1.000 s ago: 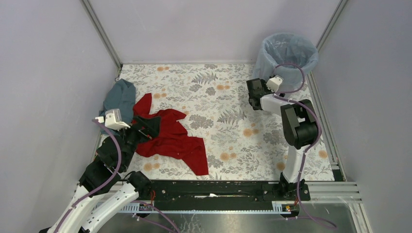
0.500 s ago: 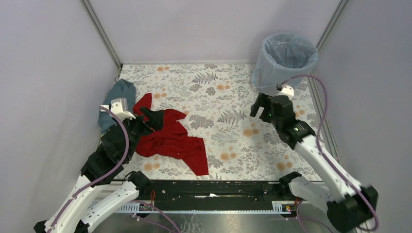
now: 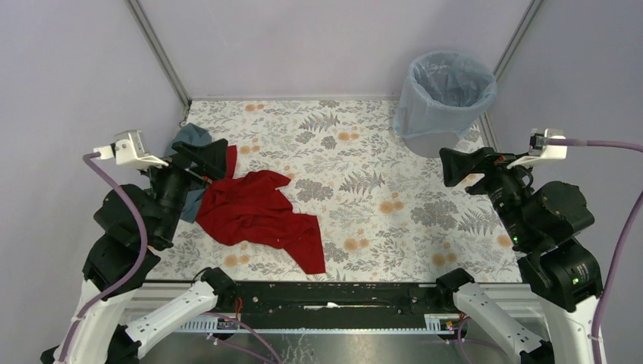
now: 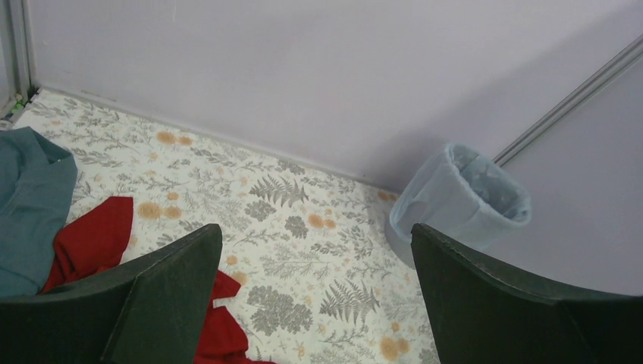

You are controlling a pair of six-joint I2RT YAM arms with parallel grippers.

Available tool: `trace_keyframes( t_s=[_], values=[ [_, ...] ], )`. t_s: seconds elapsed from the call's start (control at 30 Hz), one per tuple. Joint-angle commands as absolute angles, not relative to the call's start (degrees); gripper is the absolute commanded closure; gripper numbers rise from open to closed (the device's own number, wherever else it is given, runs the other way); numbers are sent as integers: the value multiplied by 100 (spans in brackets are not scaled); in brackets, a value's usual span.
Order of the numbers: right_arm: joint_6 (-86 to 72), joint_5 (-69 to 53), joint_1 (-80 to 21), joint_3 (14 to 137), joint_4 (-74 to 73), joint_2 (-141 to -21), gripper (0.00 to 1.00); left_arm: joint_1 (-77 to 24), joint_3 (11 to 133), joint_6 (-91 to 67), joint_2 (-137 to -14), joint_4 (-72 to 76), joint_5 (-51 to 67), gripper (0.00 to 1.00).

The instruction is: Put the trash bags into the trash bin

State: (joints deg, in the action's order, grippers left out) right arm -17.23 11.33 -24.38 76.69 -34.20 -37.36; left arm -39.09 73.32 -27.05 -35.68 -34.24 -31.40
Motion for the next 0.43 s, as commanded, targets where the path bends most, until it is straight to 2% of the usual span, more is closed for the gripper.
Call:
trace_keyframes(
  t_s=[0.0,0.4],
  values=[
    [-1455,1062,-2443,7856,-3632,-3677,0,-3928,7738,-2569,-3750,-3489,-3287,1],
    [-1597,1331,-2439,7576,-3426,-3396,0,-3924,7774,-2663,-3793,-3546,-3347,1]
  ],
)
